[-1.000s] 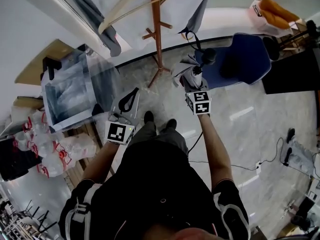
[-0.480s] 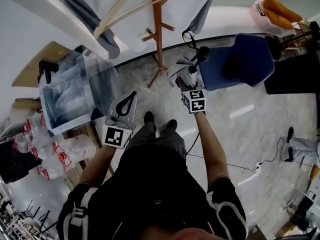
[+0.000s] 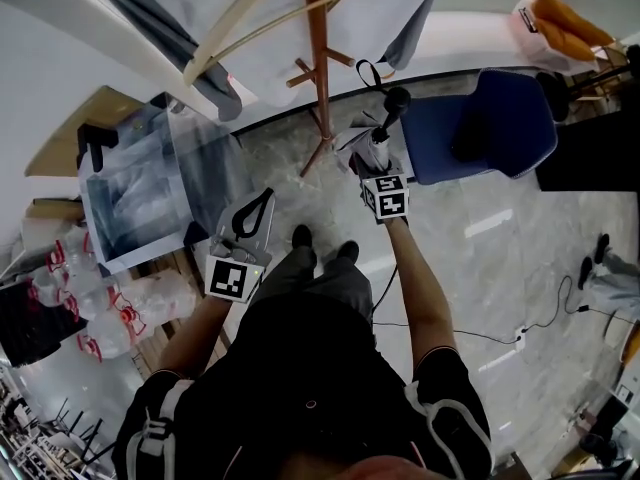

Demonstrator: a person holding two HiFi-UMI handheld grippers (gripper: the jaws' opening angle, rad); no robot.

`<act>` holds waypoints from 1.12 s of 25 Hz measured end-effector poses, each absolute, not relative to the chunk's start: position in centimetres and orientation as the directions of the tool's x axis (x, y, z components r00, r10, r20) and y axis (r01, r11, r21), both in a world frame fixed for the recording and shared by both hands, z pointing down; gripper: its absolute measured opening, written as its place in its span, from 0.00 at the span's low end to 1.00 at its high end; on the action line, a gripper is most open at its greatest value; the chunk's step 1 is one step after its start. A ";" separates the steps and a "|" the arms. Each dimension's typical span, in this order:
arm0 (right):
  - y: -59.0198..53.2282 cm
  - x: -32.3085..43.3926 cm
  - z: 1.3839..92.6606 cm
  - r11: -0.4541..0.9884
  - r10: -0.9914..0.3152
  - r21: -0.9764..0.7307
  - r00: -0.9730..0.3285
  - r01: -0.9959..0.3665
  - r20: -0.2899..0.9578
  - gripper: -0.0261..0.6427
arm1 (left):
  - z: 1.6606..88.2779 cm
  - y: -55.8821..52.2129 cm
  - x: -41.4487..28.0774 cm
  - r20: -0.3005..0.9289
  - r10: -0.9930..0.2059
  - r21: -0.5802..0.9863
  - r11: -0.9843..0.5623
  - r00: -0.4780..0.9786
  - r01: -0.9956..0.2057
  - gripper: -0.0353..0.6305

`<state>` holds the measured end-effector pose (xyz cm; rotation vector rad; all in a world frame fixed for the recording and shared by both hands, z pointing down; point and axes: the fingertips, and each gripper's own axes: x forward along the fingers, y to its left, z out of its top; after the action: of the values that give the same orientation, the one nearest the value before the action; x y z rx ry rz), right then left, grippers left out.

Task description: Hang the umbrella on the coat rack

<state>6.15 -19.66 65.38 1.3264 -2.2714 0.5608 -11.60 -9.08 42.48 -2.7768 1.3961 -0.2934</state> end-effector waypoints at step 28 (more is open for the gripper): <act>-23.0 4.9 72.2 0.437 -0.650 -0.169 -0.440 -0.884 0.620 0.27 | 45.6 -11.5 -10.7 0.186 -0.780 -0.100 -0.620 0.597 -0.778 0.05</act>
<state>4.94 -22.99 72.22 1.2904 -2.2242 0.6657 -10.66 -11.54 45.57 -2.8005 1.3662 -0.3321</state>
